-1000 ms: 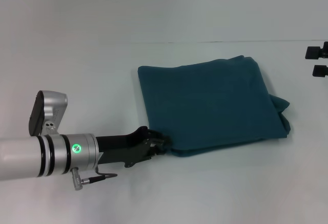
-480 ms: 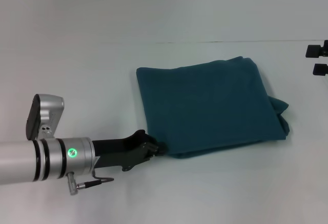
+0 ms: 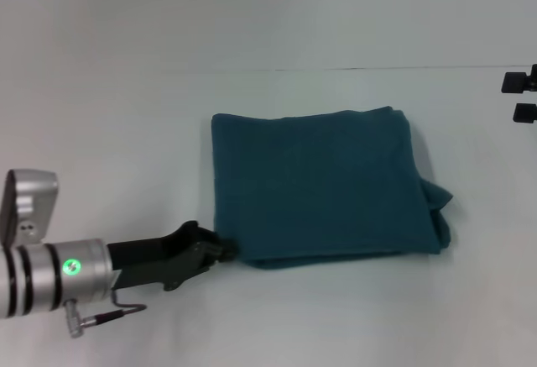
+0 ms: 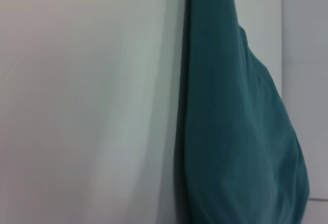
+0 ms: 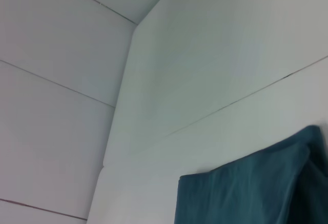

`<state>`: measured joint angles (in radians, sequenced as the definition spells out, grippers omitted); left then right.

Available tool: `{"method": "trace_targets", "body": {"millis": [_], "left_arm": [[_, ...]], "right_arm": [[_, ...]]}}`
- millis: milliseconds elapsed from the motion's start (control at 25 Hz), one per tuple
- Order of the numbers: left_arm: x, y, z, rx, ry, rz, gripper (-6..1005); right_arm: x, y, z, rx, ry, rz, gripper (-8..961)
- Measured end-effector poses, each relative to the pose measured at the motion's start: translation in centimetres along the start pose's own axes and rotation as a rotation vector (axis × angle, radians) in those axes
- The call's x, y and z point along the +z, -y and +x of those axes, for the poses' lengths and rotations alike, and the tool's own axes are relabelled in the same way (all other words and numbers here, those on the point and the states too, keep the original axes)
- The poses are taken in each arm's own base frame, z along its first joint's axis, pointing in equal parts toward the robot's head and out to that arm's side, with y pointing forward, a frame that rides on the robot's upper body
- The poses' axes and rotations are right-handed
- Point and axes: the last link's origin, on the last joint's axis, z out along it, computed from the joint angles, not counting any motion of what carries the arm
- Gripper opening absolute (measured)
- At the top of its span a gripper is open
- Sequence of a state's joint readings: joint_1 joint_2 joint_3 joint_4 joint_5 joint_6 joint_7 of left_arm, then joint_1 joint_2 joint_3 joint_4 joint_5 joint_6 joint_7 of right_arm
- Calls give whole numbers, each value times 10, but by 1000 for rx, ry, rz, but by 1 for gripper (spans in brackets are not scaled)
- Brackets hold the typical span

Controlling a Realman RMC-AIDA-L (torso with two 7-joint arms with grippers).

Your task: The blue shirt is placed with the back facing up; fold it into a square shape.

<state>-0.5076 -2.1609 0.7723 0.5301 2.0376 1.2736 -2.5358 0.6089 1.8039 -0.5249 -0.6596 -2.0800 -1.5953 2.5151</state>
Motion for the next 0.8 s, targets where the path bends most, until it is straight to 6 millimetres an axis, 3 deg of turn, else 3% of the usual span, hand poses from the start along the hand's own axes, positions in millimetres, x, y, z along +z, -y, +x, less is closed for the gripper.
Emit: {"method": "trace_targets", "body": {"millis": [440, 640, 800], "left_arm": [[-19, 5, 1, 12, 19, -6, 41], [-38, 5, 4, 50, 23, 2, 107], [-66, 11, 12, 34, -41, -4, 281]], "right_arm": [[1, -1, 1, 0, -3, -7, 763], [1, -1, 2, -7, -5, -9, 763], [0, 1, 3, -5, -5, -6, 763]]}}
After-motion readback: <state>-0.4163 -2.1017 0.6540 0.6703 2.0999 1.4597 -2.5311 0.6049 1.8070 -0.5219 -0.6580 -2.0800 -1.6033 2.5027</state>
